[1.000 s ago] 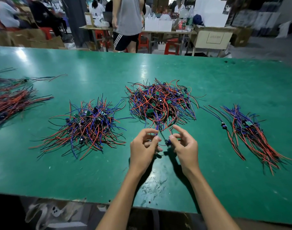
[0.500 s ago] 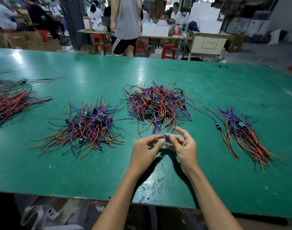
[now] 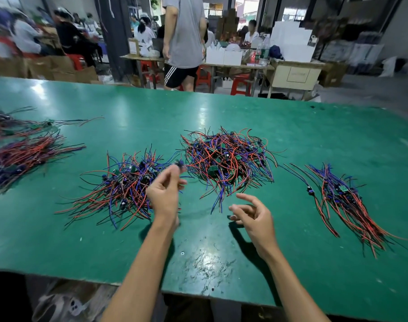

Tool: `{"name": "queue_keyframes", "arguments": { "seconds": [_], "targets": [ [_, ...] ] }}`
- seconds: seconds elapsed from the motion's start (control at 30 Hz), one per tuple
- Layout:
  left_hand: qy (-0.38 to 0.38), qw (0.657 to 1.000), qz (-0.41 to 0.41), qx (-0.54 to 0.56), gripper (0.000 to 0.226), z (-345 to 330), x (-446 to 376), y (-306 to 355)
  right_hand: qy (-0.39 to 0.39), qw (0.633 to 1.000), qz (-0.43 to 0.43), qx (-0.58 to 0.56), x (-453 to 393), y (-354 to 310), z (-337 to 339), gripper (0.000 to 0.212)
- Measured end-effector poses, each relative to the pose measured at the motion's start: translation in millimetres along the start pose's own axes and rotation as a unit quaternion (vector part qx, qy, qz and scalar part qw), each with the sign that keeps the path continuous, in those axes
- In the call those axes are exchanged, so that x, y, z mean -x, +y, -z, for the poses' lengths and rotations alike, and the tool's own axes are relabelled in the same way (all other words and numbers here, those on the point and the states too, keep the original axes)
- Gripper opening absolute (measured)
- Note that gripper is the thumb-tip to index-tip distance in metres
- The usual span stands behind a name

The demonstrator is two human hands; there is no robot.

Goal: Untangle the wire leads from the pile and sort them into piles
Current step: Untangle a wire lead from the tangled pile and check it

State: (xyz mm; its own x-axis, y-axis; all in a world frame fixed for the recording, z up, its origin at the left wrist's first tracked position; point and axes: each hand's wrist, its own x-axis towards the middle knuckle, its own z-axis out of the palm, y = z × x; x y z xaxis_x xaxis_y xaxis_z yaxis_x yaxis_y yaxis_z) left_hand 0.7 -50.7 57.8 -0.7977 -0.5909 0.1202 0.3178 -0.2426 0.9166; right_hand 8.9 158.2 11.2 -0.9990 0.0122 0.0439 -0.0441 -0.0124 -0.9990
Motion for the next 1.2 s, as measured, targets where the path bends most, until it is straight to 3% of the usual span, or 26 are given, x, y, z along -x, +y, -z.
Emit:
{"name": "queue_keyframes", "arguments": {
  "seconds": [0.1, 0.17, 0.23, 0.3, 0.37, 0.4, 0.47, 0.6, 0.77, 0.87, 1.0, 1.1, 1.2],
  "targets": [
    [0.037, 0.999, 0.027, -0.021, 0.041, 12.5, -24.8, 14.7, 0.004, 1.0, 0.0, 0.009, -2.1, 1.4, 3.1, 0.027],
    [0.015, 0.99, 0.098, -0.096, 0.071, 21.0, -23.5, 13.2, 0.017, 0.998, 0.004, 0.057, -3.7, 5.1, 2.2, 0.02],
    [-0.017, 0.975, 0.134, -0.175, 0.085, 25.5, -11.1, 5.3, 0.045, 0.988, 0.004, 0.149, -6.7, 6.5, -3.7, 0.017],
    [-0.031, 0.962, 0.109, -0.247, 0.078, 22.1, 3.7, -6.2, 0.076, 0.965, -0.002, 0.249, -10.8, 4.3, -13.8, 0.035],
    [-0.054, 0.946, 0.036, -0.319, 0.056, 10.9, 16.3, -18.4, 0.1, 0.924, 0.006, 0.368, -13.1, 0.8, -25.1, 0.053],
    [-0.071, 0.935, 0.007, -0.346, 0.035, 4.9, 21.0, -24.6, 0.101, 0.901, 0.021, 0.422, -12.9, 0.7, -31.0, 0.055],
    [-0.1, 0.929, 0.001, -0.356, 0.021, -5.2, 28.6, -33.8, 0.085, 0.875, 0.051, 0.474, -11.2, 1.9, -39.4, 0.043],
    [-0.124, 0.883, 0.001, -0.453, 0.029, -15.5, 29.4, -48.0, 0.094, 0.907, 0.027, 0.41, -8.5, 2.8, -33.1, 0.017],
    [-0.216, 0.857, 0.086, -0.46, 0.043, -31.7, 26.2, -44.4, 0.094, 0.957, 0.061, 0.267, -3.2, 2.2, -20.8, 0.014],
    [-0.22, 0.841, 0.081, -0.487, 0.043, -35.3, 24.8, -45.0, 0.063, 0.967, 0.078, 0.235, -2.1, 2.8, -18.1, 0.015],
    [-0.251, 0.906, 0.136, -0.312, 0.028, -42.0, 26.3, -43.7, 0.058, 0.971, 0.105, 0.206, -0.6, 4.3, -17.7, 0.013],
    [-0.259, 0.924, 0.116, -0.257, 0.027, -42.3, 29.2, -41.6, 0.053, 0.977, 0.11, 0.178, 1.3, 4.2, -15.7, 0.022],
    [-0.246, 0.933, 0.102, -0.244, 0.027, -38.2, 35.7, -44.5, 0.103, 0.979, 0.028, 0.171, -8.6, 1.6, -13.9, 0.025]
  ]
}}
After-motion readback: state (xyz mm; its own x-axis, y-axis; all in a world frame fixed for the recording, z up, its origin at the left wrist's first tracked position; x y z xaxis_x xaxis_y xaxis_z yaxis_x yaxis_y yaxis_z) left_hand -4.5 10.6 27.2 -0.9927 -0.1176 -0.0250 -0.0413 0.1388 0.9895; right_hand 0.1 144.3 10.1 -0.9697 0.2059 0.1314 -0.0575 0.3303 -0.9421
